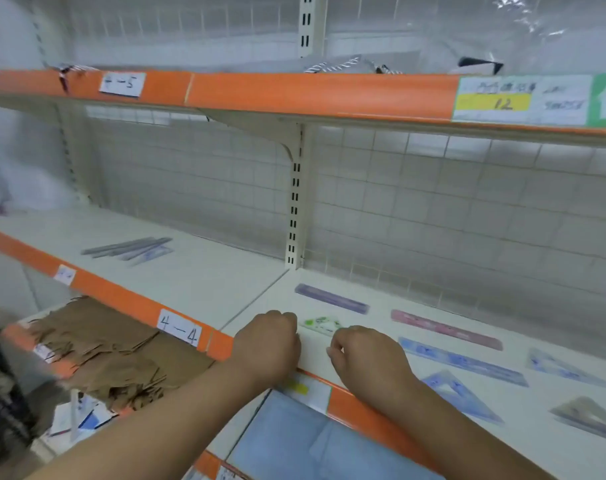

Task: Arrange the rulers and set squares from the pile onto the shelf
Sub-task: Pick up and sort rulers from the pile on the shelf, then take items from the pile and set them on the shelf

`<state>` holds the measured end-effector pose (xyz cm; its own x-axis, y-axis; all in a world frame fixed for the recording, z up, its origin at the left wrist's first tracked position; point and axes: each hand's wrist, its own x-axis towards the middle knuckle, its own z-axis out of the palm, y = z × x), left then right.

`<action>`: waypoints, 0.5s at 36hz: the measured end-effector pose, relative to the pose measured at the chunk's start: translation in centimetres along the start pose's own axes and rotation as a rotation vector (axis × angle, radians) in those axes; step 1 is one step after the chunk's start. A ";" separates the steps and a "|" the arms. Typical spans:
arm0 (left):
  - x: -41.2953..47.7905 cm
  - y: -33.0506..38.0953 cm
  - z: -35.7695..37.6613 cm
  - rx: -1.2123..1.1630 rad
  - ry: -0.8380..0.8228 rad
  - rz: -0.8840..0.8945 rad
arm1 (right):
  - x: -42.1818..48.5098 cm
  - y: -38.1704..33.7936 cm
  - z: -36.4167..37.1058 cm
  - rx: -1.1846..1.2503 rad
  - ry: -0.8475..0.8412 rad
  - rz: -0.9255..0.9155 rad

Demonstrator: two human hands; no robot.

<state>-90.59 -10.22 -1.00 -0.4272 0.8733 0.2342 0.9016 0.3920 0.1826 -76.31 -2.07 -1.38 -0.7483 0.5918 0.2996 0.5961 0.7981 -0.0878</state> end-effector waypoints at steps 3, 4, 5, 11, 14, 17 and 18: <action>-0.8 -3.4 -1.2 0.010 0.010 -0.054 | 1.9 -3.3 0.6 0.022 -0.010 -0.062; -1.1 -4.7 -1.7 0.001 0.008 -0.073 | 2.6 -4.6 0.8 0.027 -0.013 -0.087; -1.2 -6.0 -2.2 -0.006 0.007 -0.090 | 3.3 -5.9 1.0 0.031 -0.012 -0.109; -2.0 -15.4 -5.2 0.019 0.043 -0.136 | 7.8 -14.4 2.4 0.074 -0.004 -0.193; -2.2 -20.5 -6.6 0.025 0.064 -0.157 | 10.4 -18.9 3.3 0.088 -0.003 -0.220; -2.4 -25.5 -7.9 0.031 0.089 -0.167 | 12.7 -23.3 4.3 0.114 0.011 -0.227; -2.4 -27.0 -8.3 0.037 0.090 -0.166 | 13.4 -24.6 4.6 0.129 0.012 -0.226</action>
<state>-114.48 -25.33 1.44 -0.5728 0.7673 0.2884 0.8197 0.5399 0.1913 -102.35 -13.25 0.42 -0.8544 0.3957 0.3367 0.3712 0.9183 -0.1373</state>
